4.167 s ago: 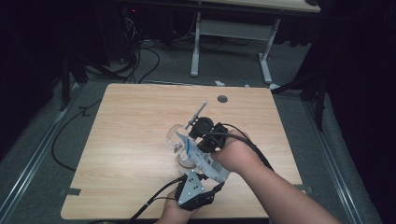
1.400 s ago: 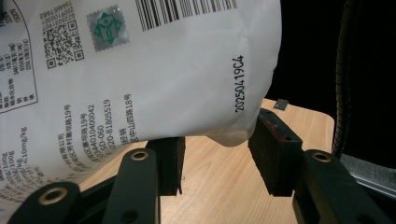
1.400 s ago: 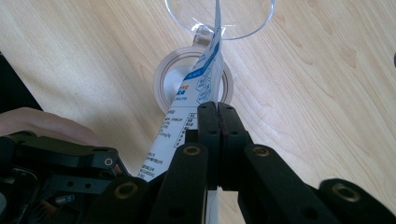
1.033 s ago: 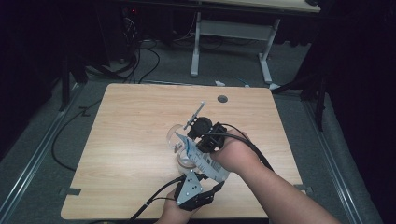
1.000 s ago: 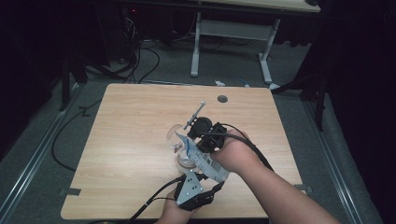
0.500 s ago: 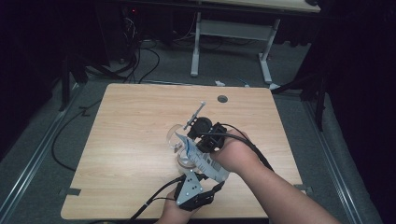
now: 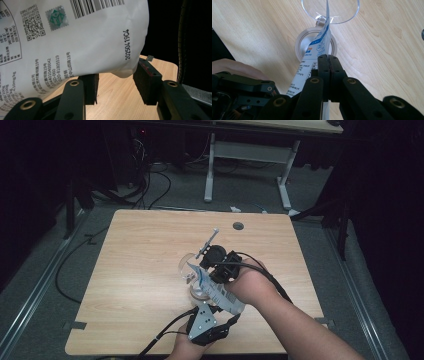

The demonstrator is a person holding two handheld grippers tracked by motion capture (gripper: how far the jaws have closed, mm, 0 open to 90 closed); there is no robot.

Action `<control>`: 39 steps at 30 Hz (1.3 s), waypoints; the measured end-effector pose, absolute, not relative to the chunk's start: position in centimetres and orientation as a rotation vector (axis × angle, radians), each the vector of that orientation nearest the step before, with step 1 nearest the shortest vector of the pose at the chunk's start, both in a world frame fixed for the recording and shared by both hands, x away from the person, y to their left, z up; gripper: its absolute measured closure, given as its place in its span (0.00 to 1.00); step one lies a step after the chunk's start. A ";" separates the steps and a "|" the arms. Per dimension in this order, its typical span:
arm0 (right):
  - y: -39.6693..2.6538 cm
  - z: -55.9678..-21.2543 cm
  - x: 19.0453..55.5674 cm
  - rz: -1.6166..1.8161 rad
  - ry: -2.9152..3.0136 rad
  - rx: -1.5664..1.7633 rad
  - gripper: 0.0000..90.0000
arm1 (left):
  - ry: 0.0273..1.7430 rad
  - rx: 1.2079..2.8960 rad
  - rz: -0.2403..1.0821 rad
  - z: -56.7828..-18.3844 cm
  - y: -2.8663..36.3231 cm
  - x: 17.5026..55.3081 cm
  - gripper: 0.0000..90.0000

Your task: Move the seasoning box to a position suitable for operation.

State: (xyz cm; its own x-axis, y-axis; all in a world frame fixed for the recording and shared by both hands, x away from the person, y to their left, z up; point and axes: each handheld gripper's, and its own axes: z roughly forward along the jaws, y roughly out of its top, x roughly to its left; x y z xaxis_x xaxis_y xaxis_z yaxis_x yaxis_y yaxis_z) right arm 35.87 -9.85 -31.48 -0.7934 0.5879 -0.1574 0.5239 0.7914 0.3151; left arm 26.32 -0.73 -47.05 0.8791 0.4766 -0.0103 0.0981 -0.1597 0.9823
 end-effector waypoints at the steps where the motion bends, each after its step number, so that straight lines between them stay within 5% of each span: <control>1: -9.8 -31.5 35.9 0.376 2.735 0.859 1.00 | 0.443 1.717 0.352 -47.0 -0.7 26.3 0.63; 39: -9.5 -31.3 36.2 0.384 2.733 0.857 1.00 | 0.450 1.705 0.356 -46.8 -0.8 26.7 0.63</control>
State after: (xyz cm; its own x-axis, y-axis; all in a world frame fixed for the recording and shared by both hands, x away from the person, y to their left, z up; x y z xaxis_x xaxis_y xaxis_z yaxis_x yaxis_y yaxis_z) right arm 36.17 -9.52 -31.34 -0.7951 0.5855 -0.1583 0.5192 0.7919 0.3213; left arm 26.73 -0.81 -46.84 0.8752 0.4835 -0.0136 0.0977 -0.1493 0.9840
